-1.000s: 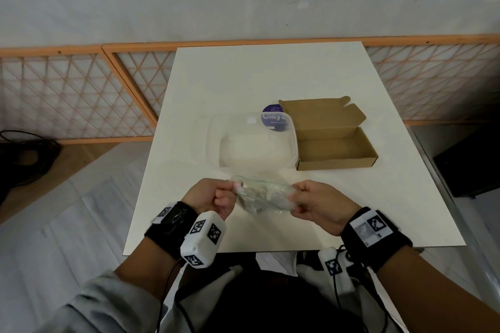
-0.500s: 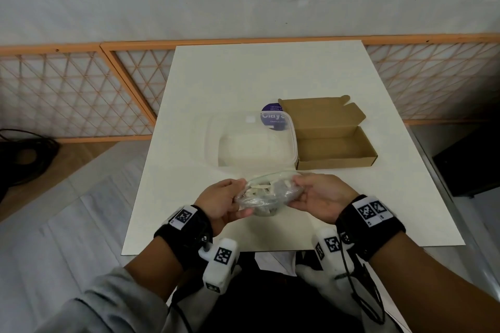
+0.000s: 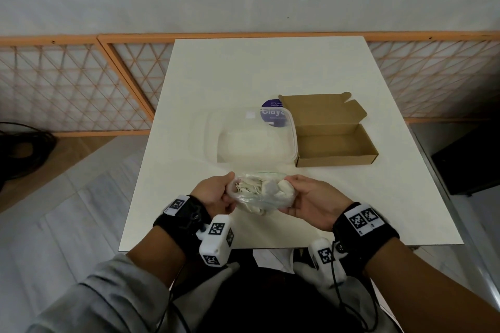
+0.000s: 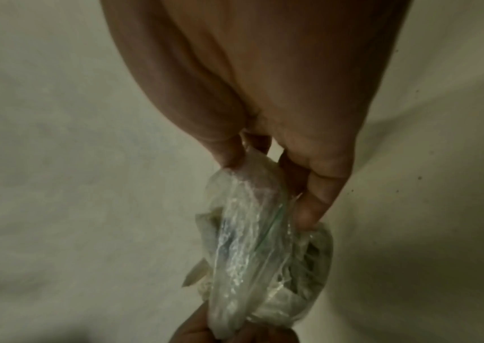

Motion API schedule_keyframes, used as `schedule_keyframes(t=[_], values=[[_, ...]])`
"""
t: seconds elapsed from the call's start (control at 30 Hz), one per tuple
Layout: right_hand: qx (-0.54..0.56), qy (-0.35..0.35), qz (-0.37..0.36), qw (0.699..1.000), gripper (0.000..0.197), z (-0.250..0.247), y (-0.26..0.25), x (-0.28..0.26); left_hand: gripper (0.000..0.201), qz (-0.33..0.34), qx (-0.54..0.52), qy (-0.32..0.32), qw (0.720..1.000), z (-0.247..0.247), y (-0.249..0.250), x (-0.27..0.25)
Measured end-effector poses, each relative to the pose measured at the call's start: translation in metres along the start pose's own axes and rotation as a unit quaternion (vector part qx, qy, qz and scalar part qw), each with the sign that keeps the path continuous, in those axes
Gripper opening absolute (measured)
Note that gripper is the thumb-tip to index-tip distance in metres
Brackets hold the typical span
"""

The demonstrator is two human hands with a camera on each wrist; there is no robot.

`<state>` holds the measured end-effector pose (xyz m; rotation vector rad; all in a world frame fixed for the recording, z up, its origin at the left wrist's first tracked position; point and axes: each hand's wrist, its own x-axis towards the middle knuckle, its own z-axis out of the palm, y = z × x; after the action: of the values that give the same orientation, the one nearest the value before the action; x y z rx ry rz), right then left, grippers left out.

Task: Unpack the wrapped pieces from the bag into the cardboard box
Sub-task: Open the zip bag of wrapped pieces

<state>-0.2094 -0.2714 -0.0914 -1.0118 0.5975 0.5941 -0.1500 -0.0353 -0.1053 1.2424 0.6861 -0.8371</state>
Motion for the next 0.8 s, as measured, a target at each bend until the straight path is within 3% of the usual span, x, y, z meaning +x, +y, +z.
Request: schedule_keyframes(t=[0.1,0.2,0.27,0.33,0.4,0.43,0.5,0.6,0.67,0.73,0.8], values=[[-0.126,0.095,-0.014,0.987,0.017,-0.004,0.002,0.004,0.041,0.024,0.017,0.017,0.999,-0.003,-0.013,0.005],[-0.268,0.161,-0.047,0.949,0.025,-0.006,0.004,0.006,0.041,0.069,0.111,0.057,0.990,-0.006,-0.019,0.003],[-0.326,0.182,-0.085,0.924,0.017,-0.004,0.004,0.006,0.035,0.112,0.183,0.076,0.974,-0.006,-0.015,-0.002],[-0.364,0.188,-0.115,0.905,0.009,-0.002,0.004,0.006,0.024,0.174,0.303,0.112,0.930,-0.006,-0.009,-0.010],[-0.400,0.190,-0.129,0.887,0.006,-0.002,0.001,0.006,0.018,0.260,0.403,0.148,0.865,-0.005,-0.004,-0.023],[-0.417,0.191,-0.134,0.878,0.006,-0.002,0.000,0.007,0.018,0.314,0.437,0.144,0.831,-0.005,-0.002,-0.031],[-0.441,0.191,-0.137,0.866,0.007,-0.002,-0.003,0.006,0.010,0.406,0.491,0.078,0.767,-0.001,0.001,-0.046],[-0.442,0.193,-0.135,0.866,0.006,-0.001,-0.006,0.005,0.015,0.388,0.627,-0.034,0.675,0.008,0.000,-0.055],[-0.423,0.184,-0.130,0.878,0.007,0.000,-0.008,0.003,0.021,0.349,0.706,-0.022,0.616,0.012,-0.004,-0.051],[-0.403,0.179,-0.124,0.889,0.013,0.000,-0.012,0.000,0.015,0.349,0.718,0.003,0.602,0.013,-0.007,-0.043],[-0.431,0.210,-0.161,0.863,0.018,-0.003,-0.021,-0.004,0.013,0.359,0.708,0.010,0.609,0.012,-0.010,-0.037]])
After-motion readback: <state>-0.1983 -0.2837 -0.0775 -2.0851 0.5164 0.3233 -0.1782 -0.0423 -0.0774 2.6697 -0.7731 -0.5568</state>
